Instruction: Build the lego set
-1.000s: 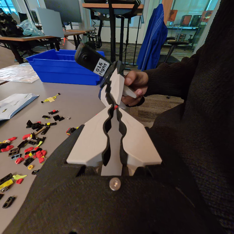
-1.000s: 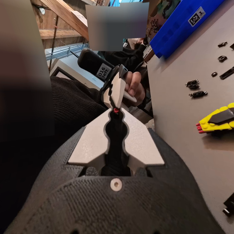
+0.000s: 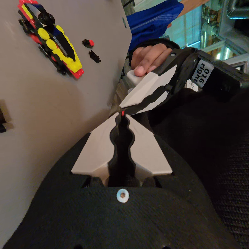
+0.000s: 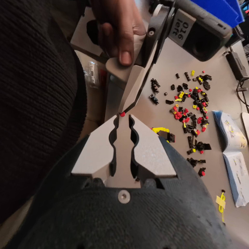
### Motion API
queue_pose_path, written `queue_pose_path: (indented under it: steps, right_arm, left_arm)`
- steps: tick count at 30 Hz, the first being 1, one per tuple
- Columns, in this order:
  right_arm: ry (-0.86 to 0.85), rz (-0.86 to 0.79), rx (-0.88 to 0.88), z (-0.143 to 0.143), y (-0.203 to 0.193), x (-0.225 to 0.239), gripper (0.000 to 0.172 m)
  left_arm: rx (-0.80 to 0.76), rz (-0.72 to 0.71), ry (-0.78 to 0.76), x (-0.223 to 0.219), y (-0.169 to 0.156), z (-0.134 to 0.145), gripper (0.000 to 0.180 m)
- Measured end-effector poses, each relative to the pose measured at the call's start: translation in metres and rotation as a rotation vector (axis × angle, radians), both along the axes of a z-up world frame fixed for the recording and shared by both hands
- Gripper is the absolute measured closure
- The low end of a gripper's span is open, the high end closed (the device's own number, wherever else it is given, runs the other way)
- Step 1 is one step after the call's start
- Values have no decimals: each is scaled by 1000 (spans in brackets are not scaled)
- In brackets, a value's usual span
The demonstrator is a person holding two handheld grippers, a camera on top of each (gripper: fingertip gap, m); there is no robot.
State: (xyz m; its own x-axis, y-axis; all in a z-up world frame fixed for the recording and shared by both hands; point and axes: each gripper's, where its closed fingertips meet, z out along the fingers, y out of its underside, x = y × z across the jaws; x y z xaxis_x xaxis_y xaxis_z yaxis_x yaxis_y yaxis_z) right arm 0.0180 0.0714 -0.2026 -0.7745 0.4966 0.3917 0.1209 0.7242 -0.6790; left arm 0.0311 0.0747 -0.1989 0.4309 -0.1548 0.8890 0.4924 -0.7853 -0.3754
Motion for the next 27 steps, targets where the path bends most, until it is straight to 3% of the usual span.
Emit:
queue_pose_path:
  steps: [13, 27]
  right_arm:
    - [2, 39, 166, -16, -6, 6, 166]
    - [23, -73, 121, -8, 7, -8, 166]
  left_arm:
    - [-59, -36, 41, 7, -5, -12, 180]
    - [-45, 62, -31, -6, 3, -5, 173]
